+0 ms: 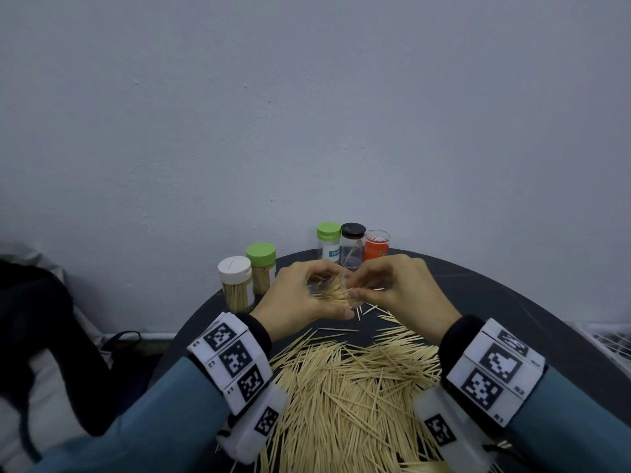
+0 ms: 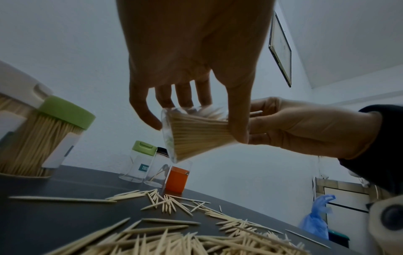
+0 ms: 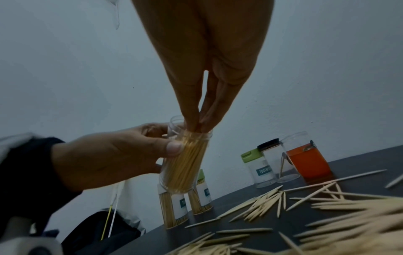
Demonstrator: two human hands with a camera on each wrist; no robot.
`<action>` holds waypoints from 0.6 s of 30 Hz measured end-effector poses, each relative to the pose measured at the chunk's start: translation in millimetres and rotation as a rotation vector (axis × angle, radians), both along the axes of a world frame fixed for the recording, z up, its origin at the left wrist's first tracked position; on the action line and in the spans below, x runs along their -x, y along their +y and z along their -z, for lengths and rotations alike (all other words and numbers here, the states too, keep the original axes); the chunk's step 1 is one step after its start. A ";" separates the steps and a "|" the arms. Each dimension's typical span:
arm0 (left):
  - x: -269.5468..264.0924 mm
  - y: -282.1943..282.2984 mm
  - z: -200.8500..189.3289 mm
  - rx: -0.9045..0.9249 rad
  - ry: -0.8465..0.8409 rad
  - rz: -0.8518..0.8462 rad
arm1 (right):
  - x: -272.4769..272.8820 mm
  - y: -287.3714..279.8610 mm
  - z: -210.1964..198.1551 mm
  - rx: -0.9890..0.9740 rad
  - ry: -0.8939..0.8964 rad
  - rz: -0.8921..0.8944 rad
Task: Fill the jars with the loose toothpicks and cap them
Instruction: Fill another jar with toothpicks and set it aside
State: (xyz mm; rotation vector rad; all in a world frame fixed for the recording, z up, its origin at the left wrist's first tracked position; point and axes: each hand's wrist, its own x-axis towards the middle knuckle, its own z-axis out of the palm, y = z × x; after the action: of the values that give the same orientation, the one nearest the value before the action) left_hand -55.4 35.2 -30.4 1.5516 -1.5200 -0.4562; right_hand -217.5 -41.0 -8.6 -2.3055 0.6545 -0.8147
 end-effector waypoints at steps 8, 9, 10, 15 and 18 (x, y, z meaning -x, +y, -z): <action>1.8 -0.9 2.2 -0.005 -0.029 -0.001 | -0.9 -0.5 2.4 -0.062 -0.076 0.030; 2.9 -0.5 1.4 -0.001 -0.029 0.006 | -1.0 -1.1 3.8 -0.025 -0.076 0.067; 3.7 -0.3 1.1 0.001 -0.031 0.014 | -0.8 -1.4 4.6 0.002 -0.073 0.088; 4.1 0.5 1.2 -0.002 -0.029 0.025 | 2.3 0.3 1.3 -0.027 0.021 0.004; 3.7 0.2 0.0 -0.004 -0.031 0.025 | 1.4 -0.7 1.1 0.046 0.012 0.064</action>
State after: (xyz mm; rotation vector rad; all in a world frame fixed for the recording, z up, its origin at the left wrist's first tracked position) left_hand -59.1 35.4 -30.3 1.5512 -1.5644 -0.4518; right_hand -218.9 -41.7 -9.7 -2.3432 0.7247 -0.8543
